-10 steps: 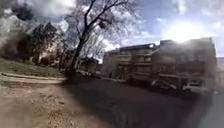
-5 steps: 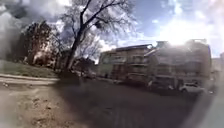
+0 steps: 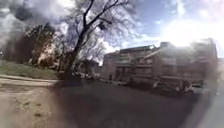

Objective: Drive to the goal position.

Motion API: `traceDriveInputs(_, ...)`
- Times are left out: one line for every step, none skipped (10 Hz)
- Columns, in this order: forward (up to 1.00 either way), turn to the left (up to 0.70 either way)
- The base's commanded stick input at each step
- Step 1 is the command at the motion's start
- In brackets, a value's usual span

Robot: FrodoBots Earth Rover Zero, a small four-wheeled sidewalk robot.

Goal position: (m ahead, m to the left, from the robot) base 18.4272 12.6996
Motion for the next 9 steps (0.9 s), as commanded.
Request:
traceDriveInputs(0.7, 0.0)
traceDriveInputs(0.7, 0.0)
traceDriveInputs(0.7, 0.0)
traceDriveInputs(0.7, 0.0)
traceDriveInputs(0.7, 0.0)
traceDriveInputs(0.7, 0.0)
traceDriveInputs(0.7, 0.0)
traceDriveInputs(0.7, 0.0)
traceDriveInputs(0.7, -0.09)
